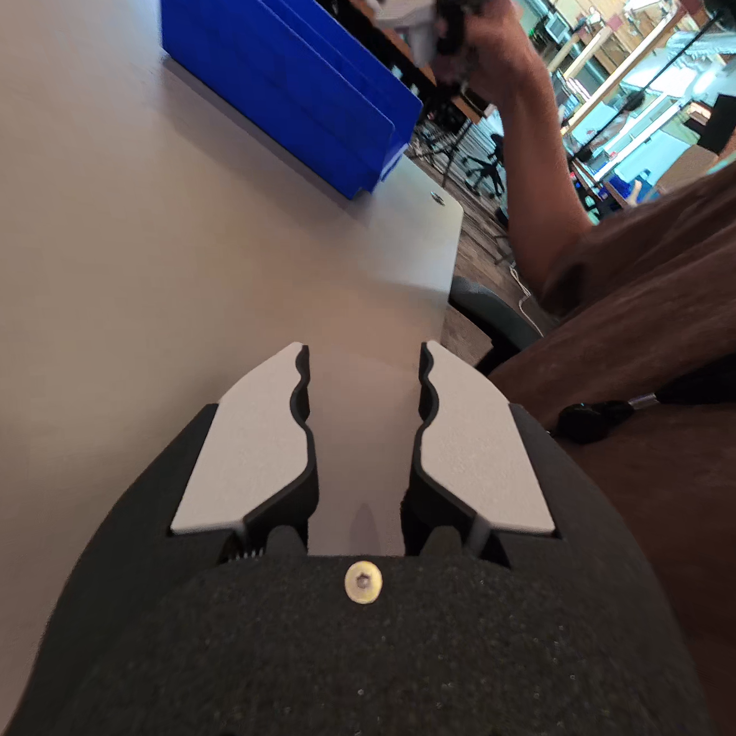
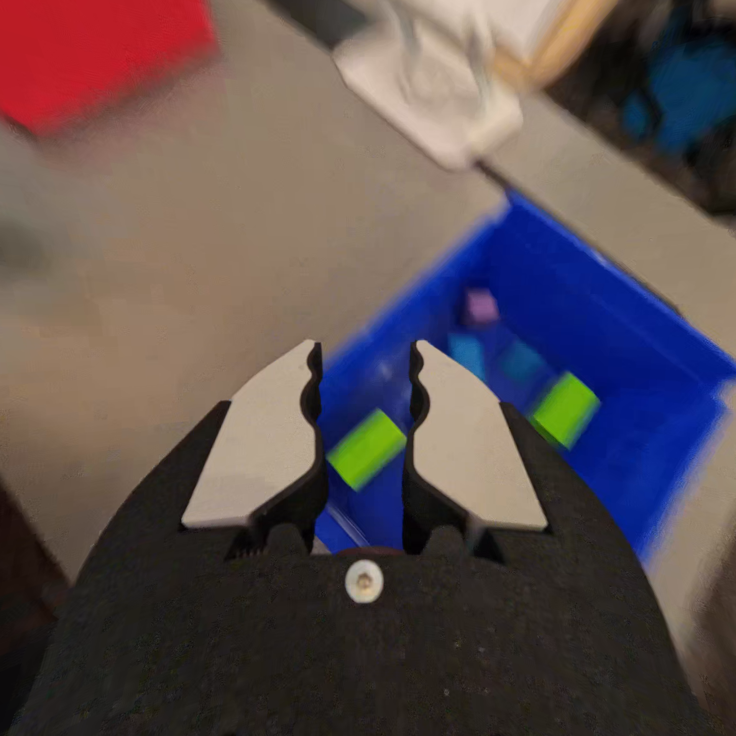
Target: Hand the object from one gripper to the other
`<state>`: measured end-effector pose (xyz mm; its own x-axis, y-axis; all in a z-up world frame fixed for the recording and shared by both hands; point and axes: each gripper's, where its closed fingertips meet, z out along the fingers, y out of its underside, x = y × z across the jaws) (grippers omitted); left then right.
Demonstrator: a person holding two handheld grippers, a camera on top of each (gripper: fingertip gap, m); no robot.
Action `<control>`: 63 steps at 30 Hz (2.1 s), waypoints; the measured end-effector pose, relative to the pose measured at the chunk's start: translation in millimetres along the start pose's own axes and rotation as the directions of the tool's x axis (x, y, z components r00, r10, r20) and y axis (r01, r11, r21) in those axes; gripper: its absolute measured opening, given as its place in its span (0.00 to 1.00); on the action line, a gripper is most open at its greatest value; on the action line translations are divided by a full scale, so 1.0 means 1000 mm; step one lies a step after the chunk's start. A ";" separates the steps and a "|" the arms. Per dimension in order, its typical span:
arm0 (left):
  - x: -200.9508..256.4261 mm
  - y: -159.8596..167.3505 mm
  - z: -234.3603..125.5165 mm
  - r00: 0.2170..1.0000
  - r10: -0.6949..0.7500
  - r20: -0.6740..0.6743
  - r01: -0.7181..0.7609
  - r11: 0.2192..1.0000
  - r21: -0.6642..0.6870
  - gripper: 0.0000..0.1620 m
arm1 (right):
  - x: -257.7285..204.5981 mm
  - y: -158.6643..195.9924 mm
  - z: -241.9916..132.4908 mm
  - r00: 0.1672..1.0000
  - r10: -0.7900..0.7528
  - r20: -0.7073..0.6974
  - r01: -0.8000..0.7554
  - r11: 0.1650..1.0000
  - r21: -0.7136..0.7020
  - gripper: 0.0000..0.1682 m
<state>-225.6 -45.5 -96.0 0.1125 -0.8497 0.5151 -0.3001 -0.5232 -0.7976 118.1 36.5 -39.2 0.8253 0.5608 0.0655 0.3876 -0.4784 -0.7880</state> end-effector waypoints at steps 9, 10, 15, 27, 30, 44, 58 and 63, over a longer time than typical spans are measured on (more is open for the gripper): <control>-0.014 -0.036 -0.019 0.973 0.163 0.166 -0.206 0.936 0.284 0.33 | -0.268 -0.049 0.068 0.854 -0.145 0.500 -0.128 0.873 0.471 0.27; -0.015 -0.037 -0.020 0.967 0.174 0.185 -0.223 0.929 0.294 0.33 | -0.274 -0.046 0.078 0.861 -0.166 0.480 -0.102 0.869 0.484 0.27; -0.023 -0.020 -0.026 0.969 0.117 0.218 -0.160 0.968 0.193 0.31 | -0.281 -0.035 0.090 0.865 -0.146 0.480 -0.130 0.859 0.495 0.27; -0.150 -0.003 -0.204 0.648 0.195 0.736 0.201 0.889 -0.412 0.33 | -0.279 -0.016 0.092 0.868 -0.163 0.469 -0.070 0.895 0.440 0.27; -0.182 0.012 -0.236 0.504 0.060 0.861 0.483 0.808 -0.338 0.35 | -0.280 -0.014 0.091 0.862 -0.155 0.483 -0.081 0.899 0.431 0.27; -0.216 0.024 -0.220 0.120 -0.381 0.917 0.723 0.667 0.183 0.35 | -0.278 -0.014 0.075 0.799 -0.096 0.593 -0.199 0.890 0.411 0.31; -0.229 0.035 -0.223 0.041 -0.445 0.895 0.754 0.601 0.265 0.22 | -0.275 -0.012 0.066 0.776 -0.075 0.626 -0.245 0.879 0.409 0.32; -0.230 0.023 -0.223 0.128 -0.522 0.843 0.697 0.652 0.298 0.21 | -0.266 -0.014 0.066 0.790 -0.057 0.611 -0.262 0.869 0.420 0.32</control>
<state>-469.8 152.9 -162.6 0.9698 0.1097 0.2177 0.1650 -0.9528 -0.2549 -134.4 -61.3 -85.8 0.3791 0.8829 -0.2770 -0.0515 -0.2787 -0.9590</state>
